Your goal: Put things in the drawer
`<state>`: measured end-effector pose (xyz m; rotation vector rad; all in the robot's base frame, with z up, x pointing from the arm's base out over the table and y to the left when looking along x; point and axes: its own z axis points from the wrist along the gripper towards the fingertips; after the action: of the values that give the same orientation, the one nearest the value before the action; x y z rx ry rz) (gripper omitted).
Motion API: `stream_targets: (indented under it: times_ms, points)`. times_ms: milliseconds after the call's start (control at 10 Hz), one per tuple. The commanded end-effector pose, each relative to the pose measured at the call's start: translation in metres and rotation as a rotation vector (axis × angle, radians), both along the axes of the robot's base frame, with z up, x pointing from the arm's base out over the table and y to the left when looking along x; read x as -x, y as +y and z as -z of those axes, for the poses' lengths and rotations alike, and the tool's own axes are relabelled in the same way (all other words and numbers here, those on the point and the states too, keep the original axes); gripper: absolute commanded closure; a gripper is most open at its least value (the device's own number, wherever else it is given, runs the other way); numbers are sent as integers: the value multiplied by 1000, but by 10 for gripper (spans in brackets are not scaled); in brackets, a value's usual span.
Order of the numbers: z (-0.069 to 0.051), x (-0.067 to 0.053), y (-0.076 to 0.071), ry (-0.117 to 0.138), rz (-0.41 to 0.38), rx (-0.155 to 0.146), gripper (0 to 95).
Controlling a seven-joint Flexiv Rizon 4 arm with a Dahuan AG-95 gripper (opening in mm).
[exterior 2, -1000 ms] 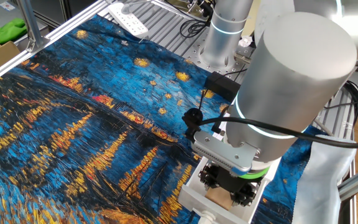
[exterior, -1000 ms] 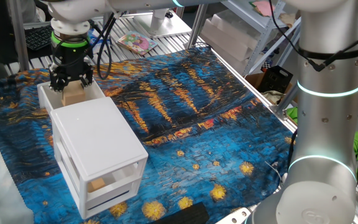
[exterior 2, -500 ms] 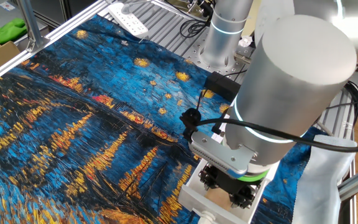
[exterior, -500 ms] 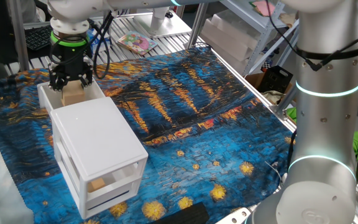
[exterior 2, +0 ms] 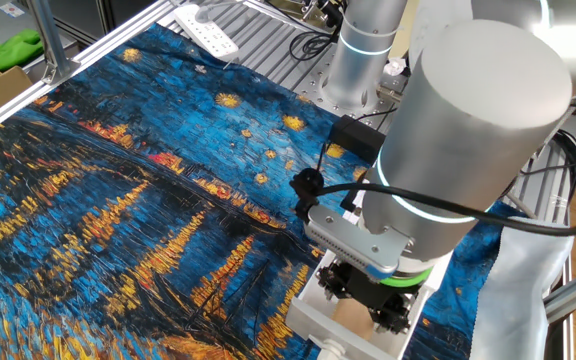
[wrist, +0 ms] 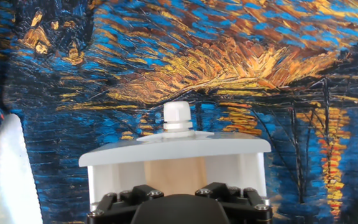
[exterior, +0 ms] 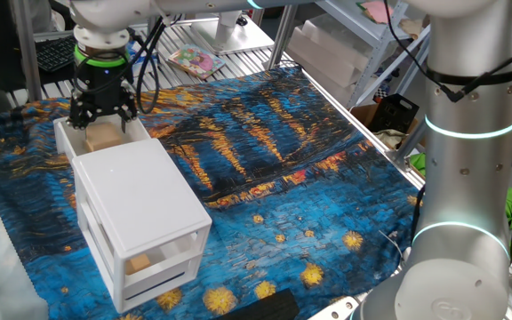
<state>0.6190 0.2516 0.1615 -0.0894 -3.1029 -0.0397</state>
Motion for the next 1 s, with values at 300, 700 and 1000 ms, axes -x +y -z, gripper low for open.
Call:
stream_targets:
  times_ms: [300, 700, 1000]
  points:
    - [-15, 2, -5, 20, -32, 1, 570]
    - [-37, 10, -14, 21, -34, -7, 570]
    - [-53, 17, -25, 17, -33, -12, 570]
